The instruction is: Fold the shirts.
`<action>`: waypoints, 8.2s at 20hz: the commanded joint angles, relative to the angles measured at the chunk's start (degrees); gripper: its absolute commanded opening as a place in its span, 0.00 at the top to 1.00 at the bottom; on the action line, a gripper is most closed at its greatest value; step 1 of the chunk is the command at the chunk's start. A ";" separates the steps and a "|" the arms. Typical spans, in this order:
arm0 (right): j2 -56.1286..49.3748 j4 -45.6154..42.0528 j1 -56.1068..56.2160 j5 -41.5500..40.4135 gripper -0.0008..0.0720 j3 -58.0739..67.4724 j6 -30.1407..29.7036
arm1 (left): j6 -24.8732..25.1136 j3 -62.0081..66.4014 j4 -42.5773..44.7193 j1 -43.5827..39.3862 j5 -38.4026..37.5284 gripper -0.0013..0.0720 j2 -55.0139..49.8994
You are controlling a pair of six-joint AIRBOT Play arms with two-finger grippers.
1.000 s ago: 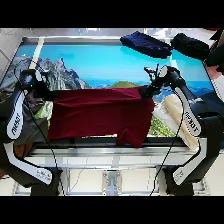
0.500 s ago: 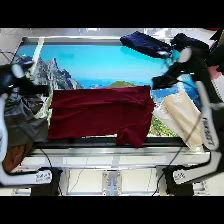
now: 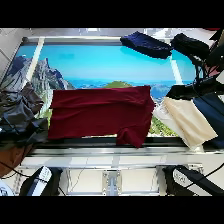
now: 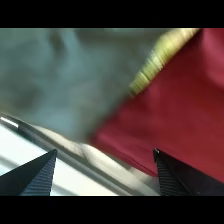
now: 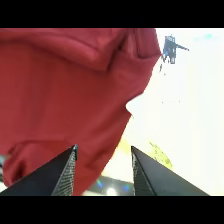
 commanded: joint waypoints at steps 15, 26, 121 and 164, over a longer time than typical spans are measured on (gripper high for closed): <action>1.88 4.68 -0.37 -3.96 0.45 -2.29 -2.60 | 6.95 -4.66 -18.73 6.08 4.50 0.05 -12.59; 1.88 4.07 -0.37 -2.93 0.45 -2.29 -2.62 | 4.00 -2.86 -10.51 12.57 -11.67 0.23 -10.45; -38.21 17.35 -2.43 -3.04 0.12 13.20 -2.38 | 15.45 46.21 -1.53 -35.15 31.93 0.03 -29.51; -25.16 22.58 11.02 15.34 0.96 33.70 13.18 | 15.47 46.27 -11.65 -66.64 21.22 0.97 -38.80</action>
